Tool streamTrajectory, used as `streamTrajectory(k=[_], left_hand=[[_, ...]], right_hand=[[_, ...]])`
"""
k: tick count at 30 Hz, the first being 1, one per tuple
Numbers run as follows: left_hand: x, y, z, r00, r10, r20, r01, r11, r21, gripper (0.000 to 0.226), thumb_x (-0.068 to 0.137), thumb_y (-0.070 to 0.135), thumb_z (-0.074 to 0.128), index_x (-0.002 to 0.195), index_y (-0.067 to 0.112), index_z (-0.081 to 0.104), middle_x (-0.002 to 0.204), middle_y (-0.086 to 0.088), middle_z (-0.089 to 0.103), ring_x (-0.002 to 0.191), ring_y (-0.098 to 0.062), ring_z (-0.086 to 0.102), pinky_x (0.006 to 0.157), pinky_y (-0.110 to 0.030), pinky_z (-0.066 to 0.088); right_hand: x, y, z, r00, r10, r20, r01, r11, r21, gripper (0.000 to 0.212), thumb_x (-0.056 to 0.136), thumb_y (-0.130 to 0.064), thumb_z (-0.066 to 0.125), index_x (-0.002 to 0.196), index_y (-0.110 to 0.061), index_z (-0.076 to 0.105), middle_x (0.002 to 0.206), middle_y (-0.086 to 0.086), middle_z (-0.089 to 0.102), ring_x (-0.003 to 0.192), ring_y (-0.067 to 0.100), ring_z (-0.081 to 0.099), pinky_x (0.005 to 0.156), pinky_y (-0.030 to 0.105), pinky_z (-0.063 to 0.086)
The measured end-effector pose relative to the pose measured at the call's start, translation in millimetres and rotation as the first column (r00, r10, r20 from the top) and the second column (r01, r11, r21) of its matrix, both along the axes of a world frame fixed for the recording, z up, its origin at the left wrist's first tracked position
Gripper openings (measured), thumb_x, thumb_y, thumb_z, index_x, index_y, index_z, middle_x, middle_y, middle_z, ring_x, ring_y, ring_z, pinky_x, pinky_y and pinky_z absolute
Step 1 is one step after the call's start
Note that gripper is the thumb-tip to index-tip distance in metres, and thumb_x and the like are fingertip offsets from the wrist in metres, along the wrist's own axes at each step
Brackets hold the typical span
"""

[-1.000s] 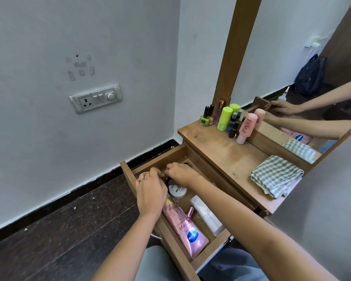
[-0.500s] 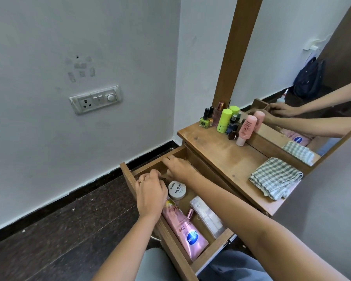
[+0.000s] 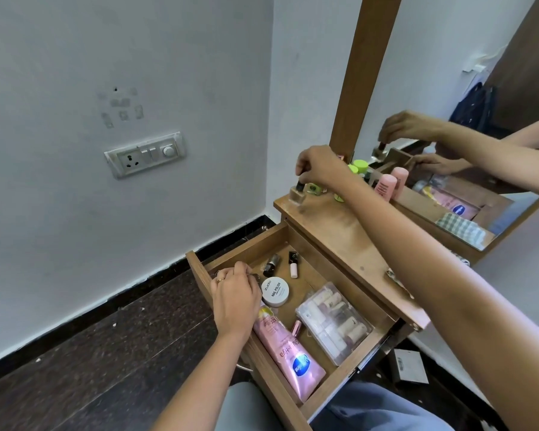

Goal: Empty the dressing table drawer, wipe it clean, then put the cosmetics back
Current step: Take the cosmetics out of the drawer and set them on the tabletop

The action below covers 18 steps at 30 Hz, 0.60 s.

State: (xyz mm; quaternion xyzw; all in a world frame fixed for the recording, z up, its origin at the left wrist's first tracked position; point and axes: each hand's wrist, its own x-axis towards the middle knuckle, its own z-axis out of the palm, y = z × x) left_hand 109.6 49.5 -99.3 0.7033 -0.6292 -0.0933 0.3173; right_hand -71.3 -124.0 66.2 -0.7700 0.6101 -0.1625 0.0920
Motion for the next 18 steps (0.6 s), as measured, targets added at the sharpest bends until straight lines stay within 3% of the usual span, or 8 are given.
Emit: streamTrajectory(k=[6,11,18], left_hand=[[0.2,-1.5,-2.0,1.0,0.01,-0.004,-0.01,1.0,-0.008,0.012,0.092,0.019,0.056,0.098,0.018,0.066,0.086,0.005,0.068,0.092,-0.012,0.06,0.092,-0.033,0.037],[-0.4,-1.6,-1.7,1.0,0.007,-0.01,-0.008,1.0,-0.008,0.012,0.093,0.02,0.054,0.097,0.019,0.065,0.086,0.006,0.068,0.091,-0.011,0.059,0.092,-0.033,0.037],[-0.5,-1.0,-0.5,1.0,0.013,-0.002,-0.013,1.0,-0.01,0.014,0.093,0.019,0.053,0.099,0.018,0.066,0.088,0.005,0.069,0.092,-0.012,0.06,0.091,-0.032,0.036]], right_hand=[[-13.6,-36.2,-8.0,0.972,-0.057,-0.226,0.045,0.997,-0.057,0.017,0.081,0.007,0.06,0.085,-0.007,0.068,0.103,0.013,0.065,0.087,0.029,0.066,0.071,0.031,0.052],[-16.8,-43.5,-17.0,0.949,-0.098,-0.301,0.068,0.992,-0.109,0.02,0.083,0.01,0.055,0.091,-0.004,0.067,0.105,0.016,0.061,0.087,0.032,0.065,0.077,0.039,0.056],[-14.4,-40.3,-24.2,0.916,-0.12,-0.383,0.071,0.988,-0.139,0.021,0.086,0.008,0.055,0.1,-0.004,0.065,0.111,0.016,0.057,0.091,0.034,0.064,0.073,0.039,0.054]])
